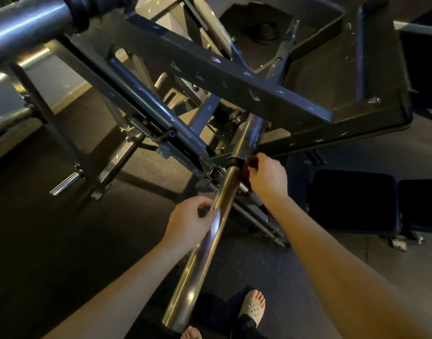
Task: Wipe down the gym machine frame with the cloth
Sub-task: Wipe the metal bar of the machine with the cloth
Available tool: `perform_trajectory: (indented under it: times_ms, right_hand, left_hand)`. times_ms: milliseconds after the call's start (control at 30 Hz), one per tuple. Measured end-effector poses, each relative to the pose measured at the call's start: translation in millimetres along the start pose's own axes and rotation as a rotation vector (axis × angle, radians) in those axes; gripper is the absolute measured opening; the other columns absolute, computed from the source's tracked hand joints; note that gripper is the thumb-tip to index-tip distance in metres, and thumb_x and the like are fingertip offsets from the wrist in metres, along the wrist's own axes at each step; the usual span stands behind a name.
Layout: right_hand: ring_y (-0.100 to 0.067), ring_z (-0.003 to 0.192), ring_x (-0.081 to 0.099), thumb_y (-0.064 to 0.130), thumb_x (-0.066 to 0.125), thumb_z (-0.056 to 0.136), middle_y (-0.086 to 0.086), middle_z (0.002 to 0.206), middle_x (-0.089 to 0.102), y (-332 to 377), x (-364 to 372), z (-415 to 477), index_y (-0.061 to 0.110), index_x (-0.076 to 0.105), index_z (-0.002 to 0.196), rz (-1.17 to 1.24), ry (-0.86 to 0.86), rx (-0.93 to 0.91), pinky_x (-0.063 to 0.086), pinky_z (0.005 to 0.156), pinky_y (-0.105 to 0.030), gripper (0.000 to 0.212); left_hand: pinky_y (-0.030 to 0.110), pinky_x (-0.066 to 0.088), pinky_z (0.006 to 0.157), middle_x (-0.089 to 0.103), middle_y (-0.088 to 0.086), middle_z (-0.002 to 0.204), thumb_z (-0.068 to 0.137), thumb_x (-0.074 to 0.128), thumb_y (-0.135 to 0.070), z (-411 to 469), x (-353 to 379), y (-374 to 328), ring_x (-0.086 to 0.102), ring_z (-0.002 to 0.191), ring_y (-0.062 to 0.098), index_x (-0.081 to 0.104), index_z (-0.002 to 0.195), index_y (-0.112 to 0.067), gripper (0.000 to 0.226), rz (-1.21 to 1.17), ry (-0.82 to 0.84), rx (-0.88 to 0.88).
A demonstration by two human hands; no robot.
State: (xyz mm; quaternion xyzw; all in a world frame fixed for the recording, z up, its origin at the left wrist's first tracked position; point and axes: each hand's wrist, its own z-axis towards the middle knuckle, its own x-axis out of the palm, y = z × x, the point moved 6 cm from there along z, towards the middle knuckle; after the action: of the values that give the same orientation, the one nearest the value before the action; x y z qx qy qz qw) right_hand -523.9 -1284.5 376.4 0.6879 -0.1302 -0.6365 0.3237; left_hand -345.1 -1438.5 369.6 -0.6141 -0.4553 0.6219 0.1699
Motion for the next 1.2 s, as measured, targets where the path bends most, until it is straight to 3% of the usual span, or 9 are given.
perform_trajectory:
  times_ms: [133,233,433,600,800,867,1000,1100,1200]
  right_hand:
    - [-0.014,0.092,0.067,0.025,0.067,0.094,0.001,0.104,0.066,19,29,-17,0.018,0.063,0.112,-0.208,-0.035,-0.256,0.059,0.083,-0.034,0.019]
    - [-0.016,0.102,0.066,0.023,0.067,0.093,-0.002,0.115,0.064,26,42,-57,0.017,0.066,0.115,-0.221,0.013,-0.316,0.058,0.09,-0.035,0.023]
    - [-0.013,0.095,0.06,0.024,0.067,0.09,-0.001,0.113,0.06,41,41,-138,0.018,0.07,0.112,-0.216,0.18,-0.653,0.052,0.082,-0.025,0.023]
    - [-0.013,0.105,0.061,0.027,0.065,0.095,0.002,0.121,0.055,20,32,-44,0.022,0.066,0.115,-0.185,0.021,-0.3,0.058,0.094,-0.035,0.021]
    - [-0.006,0.11,0.052,0.023,0.062,0.097,0.001,0.123,0.053,32,46,-119,0.017,0.069,0.117,-0.056,-0.008,-0.364,0.051,0.101,-0.029,0.022]
    - [0.002,0.108,0.049,0.016,0.063,0.095,0.003,0.122,0.054,34,47,-164,0.016,0.069,0.12,0.054,0.092,-0.409,0.05,0.1,-0.021,0.026]
    - [0.009,0.108,0.052,0.014,0.064,0.096,0.019,0.125,0.051,39,39,-199,0.026,0.069,0.124,0.077,0.453,-0.497,0.045,0.094,-0.009,0.031]
    - [0.011,0.092,0.05,0.021,0.063,0.098,0.024,0.106,0.049,31,13,-161,0.031,0.069,0.117,0.083,0.269,-0.271,0.042,0.077,-0.007,0.022]
    - [0.001,0.089,0.06,0.023,0.063,0.099,0.012,0.102,0.061,6,2,-109,0.027,0.07,0.11,0.21,0.045,0.035,0.054,0.085,-0.023,0.013]
  left_hand:
    - [0.013,0.046,0.084,0.067,-0.015,0.114,0.091,0.074,-0.032,-9,4,13,0.062,0.107,-0.001,0.067,0.122,-0.029,0.032,0.013,0.043,-0.072]
    - [0.022,0.051,0.09,0.069,-0.015,0.109,0.088,0.078,-0.03,-15,4,14,0.064,0.104,-0.001,0.068,0.12,-0.029,0.033,-0.008,0.073,-0.121]
    - [0.032,0.052,0.1,0.071,-0.015,0.109,0.083,0.082,-0.021,-30,3,24,0.063,0.105,-0.003,0.068,0.118,-0.032,0.04,-0.084,0.168,-0.196]
    - [0.017,0.043,0.088,0.061,-0.012,0.13,0.08,0.085,-0.026,-43,-1,34,0.058,0.115,0.003,0.057,0.139,-0.027,0.065,-0.002,0.177,-0.203]
    - [0.015,0.048,0.074,0.068,-0.011,0.115,0.085,0.079,-0.012,-53,-1,40,0.064,0.103,0.002,0.065,0.121,-0.03,0.043,-0.148,0.23,-0.248]
    - [0.014,0.044,0.071,0.069,-0.011,0.11,0.09,0.07,-0.003,-55,-2,42,0.063,0.099,0.0,0.067,0.11,-0.032,0.036,-0.209,0.232,-0.271]
    - [0.022,0.046,0.087,0.066,-0.006,0.117,0.093,0.063,-0.002,-57,-6,43,0.059,0.108,0.003,0.066,0.126,-0.021,0.038,-0.221,0.211,-0.283]
    - [0.017,0.043,0.075,0.067,-0.007,0.11,0.094,0.066,-0.007,-55,-7,34,0.061,0.101,0.004,0.066,0.111,-0.029,0.028,-0.21,0.215,-0.246]
    - [0.016,0.042,0.073,0.067,-0.009,0.105,0.093,0.07,-0.015,-55,-5,29,0.062,0.096,0.001,0.066,0.115,-0.028,0.026,-0.184,0.21,-0.231]
